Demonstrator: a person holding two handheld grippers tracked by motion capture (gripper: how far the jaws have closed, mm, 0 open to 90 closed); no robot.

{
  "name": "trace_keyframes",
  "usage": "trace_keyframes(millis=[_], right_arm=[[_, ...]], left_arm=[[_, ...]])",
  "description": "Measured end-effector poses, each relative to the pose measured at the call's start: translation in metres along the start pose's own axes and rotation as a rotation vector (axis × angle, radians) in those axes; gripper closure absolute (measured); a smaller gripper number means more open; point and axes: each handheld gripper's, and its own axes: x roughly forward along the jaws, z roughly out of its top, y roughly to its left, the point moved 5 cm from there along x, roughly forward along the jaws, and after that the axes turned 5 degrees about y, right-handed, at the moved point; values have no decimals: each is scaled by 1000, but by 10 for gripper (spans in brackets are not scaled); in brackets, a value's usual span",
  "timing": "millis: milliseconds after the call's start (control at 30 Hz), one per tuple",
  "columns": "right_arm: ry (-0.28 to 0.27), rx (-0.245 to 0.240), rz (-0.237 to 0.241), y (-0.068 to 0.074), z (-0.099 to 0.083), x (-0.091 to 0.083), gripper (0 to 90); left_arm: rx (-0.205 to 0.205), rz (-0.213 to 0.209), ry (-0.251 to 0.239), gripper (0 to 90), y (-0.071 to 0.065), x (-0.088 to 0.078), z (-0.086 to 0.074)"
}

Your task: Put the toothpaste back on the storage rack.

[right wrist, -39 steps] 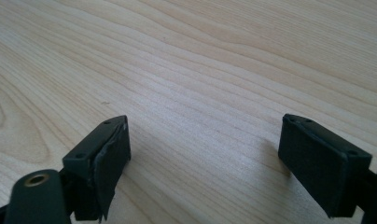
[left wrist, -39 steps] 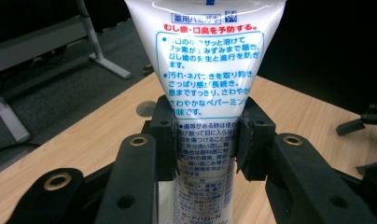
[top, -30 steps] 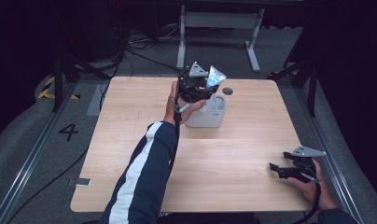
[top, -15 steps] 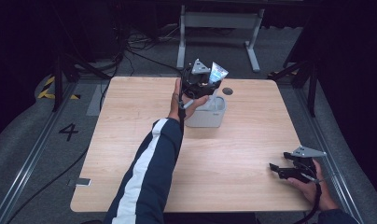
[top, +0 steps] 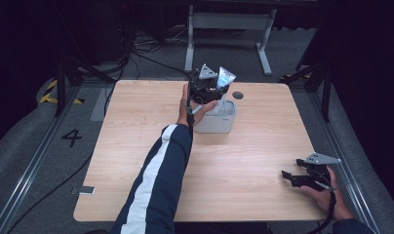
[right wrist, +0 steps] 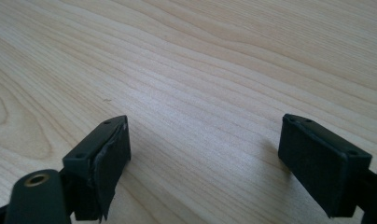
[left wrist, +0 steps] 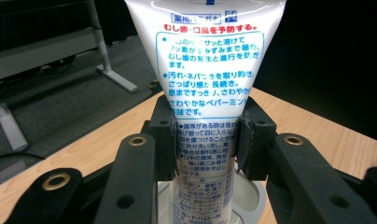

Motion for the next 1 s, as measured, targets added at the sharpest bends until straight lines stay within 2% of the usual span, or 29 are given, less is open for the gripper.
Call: trace_keyframes(millis=[33, 133, 367, 700, 767, 900, 1000], right_arm=[[0, 0, 0, 0, 0, 0, 171], [0, 0, 0, 0, 0, 0, 171], [-1, 0, -1, 0, 0, 0, 171], [0, 1, 0, 0, 0, 0, 171], [0, 2, 0, 0, 0, 0, 171], [0, 1, 0, 0, 0, 0, 171], [0, 1, 0, 0, 0, 0, 171]], left_arm=[[10, 5, 7, 647, 1, 1, -2], [-7, 10, 4, 647, 5, 3, -7], [-18, 6, 9, 646, 7, 6, -17], [2, 4, 41, 641, 2, 12, -33], [15, 11, 55, 640, 2, 12, -35], [6, 16, 61, 637, 2, 10, -39], [17, 22, 74, 636, 3, 8, -42]])
